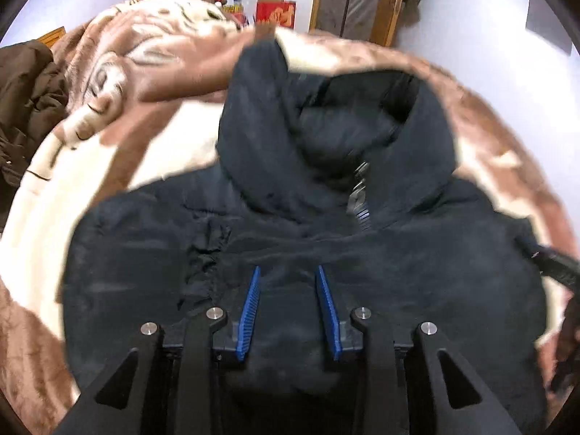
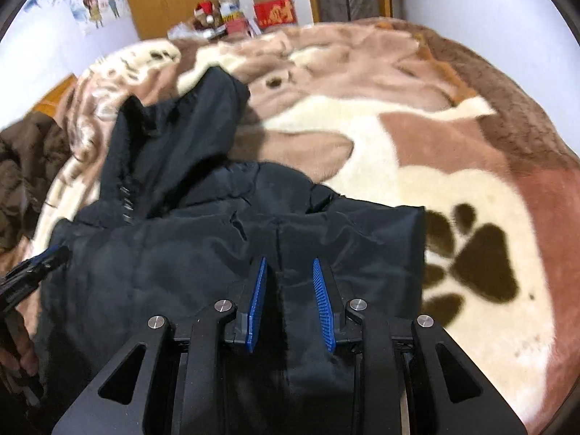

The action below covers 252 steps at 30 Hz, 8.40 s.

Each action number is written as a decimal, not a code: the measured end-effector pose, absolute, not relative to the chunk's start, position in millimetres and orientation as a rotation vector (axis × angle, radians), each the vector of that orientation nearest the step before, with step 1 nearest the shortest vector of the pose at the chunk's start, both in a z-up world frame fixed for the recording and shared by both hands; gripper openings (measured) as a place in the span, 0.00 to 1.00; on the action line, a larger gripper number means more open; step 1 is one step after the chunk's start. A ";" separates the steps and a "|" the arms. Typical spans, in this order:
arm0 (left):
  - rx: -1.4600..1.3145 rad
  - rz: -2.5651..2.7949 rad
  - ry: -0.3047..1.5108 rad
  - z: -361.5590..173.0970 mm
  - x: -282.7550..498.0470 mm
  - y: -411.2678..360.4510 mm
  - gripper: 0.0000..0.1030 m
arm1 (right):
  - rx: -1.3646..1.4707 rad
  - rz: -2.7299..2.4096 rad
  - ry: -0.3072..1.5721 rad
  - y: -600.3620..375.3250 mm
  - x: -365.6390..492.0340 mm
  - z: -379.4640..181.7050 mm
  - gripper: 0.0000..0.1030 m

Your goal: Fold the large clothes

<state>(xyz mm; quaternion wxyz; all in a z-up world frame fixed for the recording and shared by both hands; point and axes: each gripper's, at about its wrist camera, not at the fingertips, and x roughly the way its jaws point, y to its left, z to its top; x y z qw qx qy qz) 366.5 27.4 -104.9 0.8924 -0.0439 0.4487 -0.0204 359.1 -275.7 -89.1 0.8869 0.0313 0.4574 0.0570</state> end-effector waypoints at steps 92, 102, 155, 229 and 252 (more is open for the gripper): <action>-0.167 -0.082 0.901 -23.9 431.1 79.8 0.61 | 0.057 0.229 0.903 -213.1 403.3 -6.9 0.50; -0.229 -0.036 0.975 -75.6 544.3 89.3 0.61 | 0.127 0.258 0.962 -217.3 515.5 -43.1 0.50; -0.318 -0.199 0.843 -46.5 265.4 89.2 0.14 | 0.226 0.335 0.933 -195.4 274.5 -23.3 0.33; -0.102 -0.240 0.799 -76.3 328.3 48.0 0.32 | 0.072 0.377 0.862 -162.3 313.9 -62.1 0.32; -0.112 -0.210 0.954 -121.3 279.9 34.2 0.32 | 0.055 0.356 1.024 -147.8 274.2 -119.4 0.31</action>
